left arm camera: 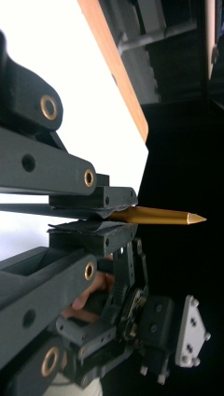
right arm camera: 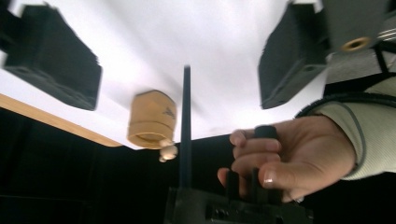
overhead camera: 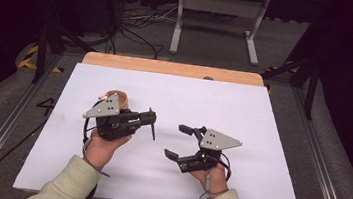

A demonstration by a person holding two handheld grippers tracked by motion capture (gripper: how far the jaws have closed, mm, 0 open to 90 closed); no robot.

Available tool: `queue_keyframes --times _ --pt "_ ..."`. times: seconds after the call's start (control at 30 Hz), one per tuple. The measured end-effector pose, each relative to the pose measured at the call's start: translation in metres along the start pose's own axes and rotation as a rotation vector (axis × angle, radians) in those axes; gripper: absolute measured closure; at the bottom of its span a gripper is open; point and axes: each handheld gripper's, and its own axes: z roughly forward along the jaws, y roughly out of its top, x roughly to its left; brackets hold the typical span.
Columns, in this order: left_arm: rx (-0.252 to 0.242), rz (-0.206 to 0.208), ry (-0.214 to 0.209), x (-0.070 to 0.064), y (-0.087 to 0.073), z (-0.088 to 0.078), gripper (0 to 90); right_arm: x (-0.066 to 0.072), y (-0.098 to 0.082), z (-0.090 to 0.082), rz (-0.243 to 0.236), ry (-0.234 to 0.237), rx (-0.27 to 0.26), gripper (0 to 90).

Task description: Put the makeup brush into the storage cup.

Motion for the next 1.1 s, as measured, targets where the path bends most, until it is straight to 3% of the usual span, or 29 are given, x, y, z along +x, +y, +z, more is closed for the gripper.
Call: queue_keyframes --times 0.3,0.53,0.77,0.87,1.0,1.1 --pt "-0.001 -0.019 0.061 0.02 0.014 -0.008 83.3 -0.006 -0.003 -0.016 0.035 -0.041 -0.008 5.1" --pt "0.028 -0.056 0.159 0.035 0.022 -0.013 83.2 -0.015 -0.006 -0.029 0.097 -0.052 -0.033 2.5" --pt "0.036 -0.066 0.241 0.047 0.03 -0.019 83.2 -0.02 -0.006 -0.034 0.093 -0.067 -0.028 1.8" --pt "0.014 -0.091 0.301 0.051 0.032 -0.021 83.1 -0.022 -0.006 -0.037 0.097 -0.076 -0.03 1.8" --pt "0.029 -0.078 0.347 0.053 0.034 -0.02 83.0 -0.024 -0.007 -0.039 0.104 -0.086 -0.036 1.8" --pt "0.028 -0.1 0.389 0.057 0.034 -0.021 82.9 -0.025 -0.007 -0.041 0.104 -0.093 -0.038 1.8"
